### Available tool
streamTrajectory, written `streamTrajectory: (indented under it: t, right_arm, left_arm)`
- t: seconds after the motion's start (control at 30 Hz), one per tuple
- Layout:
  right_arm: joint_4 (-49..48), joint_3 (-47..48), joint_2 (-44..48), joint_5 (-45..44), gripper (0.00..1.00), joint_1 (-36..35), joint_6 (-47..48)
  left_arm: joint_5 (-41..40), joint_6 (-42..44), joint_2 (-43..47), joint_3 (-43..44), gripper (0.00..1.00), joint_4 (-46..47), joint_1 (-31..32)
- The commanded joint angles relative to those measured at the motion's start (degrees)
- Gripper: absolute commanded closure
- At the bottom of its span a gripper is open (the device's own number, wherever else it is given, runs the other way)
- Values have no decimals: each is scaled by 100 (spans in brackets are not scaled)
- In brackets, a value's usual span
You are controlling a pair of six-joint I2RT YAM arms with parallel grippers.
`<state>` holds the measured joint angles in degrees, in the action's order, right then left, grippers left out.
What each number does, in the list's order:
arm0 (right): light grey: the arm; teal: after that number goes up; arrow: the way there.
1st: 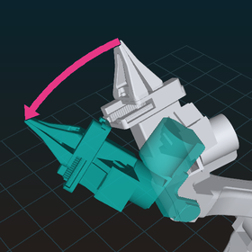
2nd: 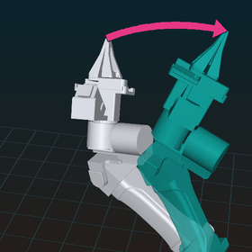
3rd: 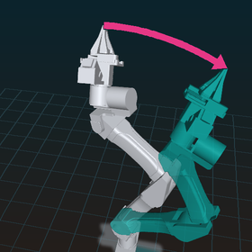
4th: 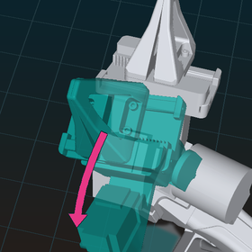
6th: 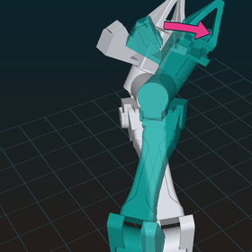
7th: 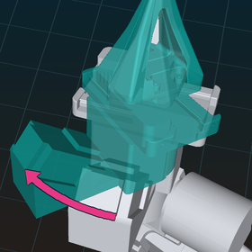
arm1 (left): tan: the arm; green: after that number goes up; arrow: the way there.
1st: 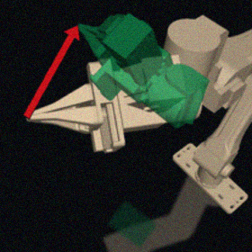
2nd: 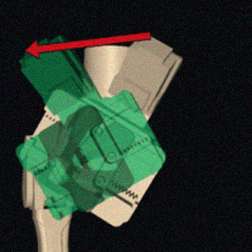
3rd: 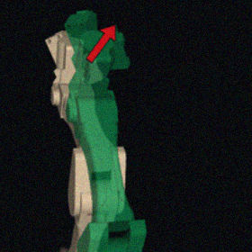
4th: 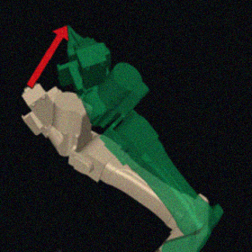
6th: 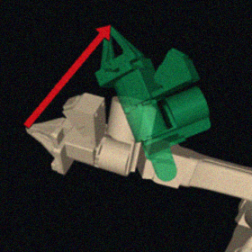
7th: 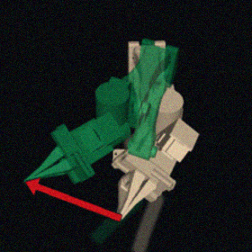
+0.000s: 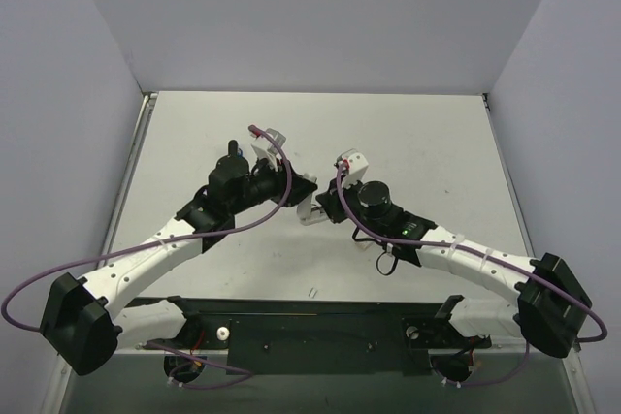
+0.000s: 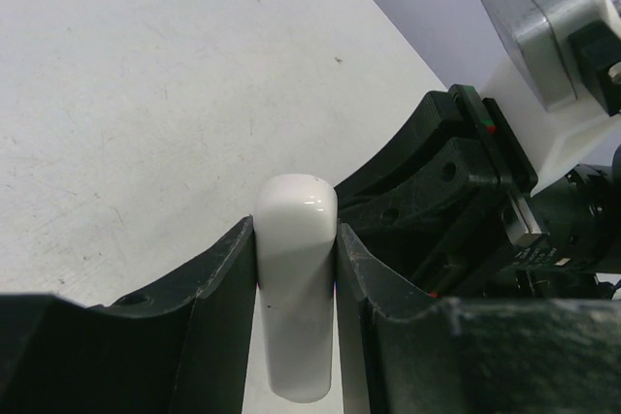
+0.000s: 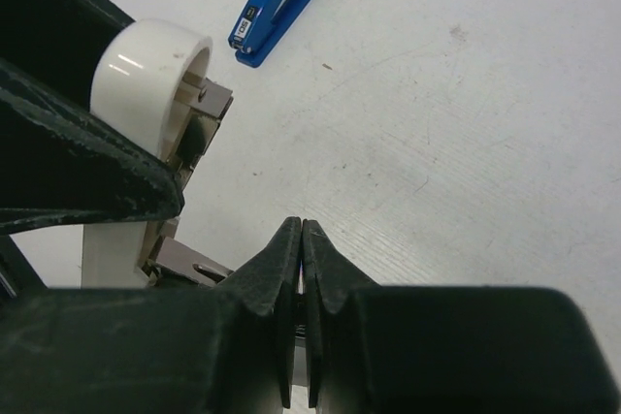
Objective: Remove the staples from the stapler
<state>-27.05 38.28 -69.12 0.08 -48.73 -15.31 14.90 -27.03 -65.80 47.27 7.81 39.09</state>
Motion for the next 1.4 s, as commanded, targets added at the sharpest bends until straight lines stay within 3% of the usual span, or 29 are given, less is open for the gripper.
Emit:
streamTrajectory:
  t: [0.0, 0.57, 1.37]
  right_arm:
    - [-538, -110, -207, 361, 100, 4, -349]
    - [-1698, -128, -1217, 976, 100, -154, -1272]
    - [-2375, 109, -1569, 1434, 100, -163, -1712]
  left_arm:
    - [-232, -22, -20, 529, 100, 633, -103]
    - [-1041, 48, -644, 529, 100, 1389, -200]
    - [-1024, -75, -1647, 644, 100, 2128, -332]
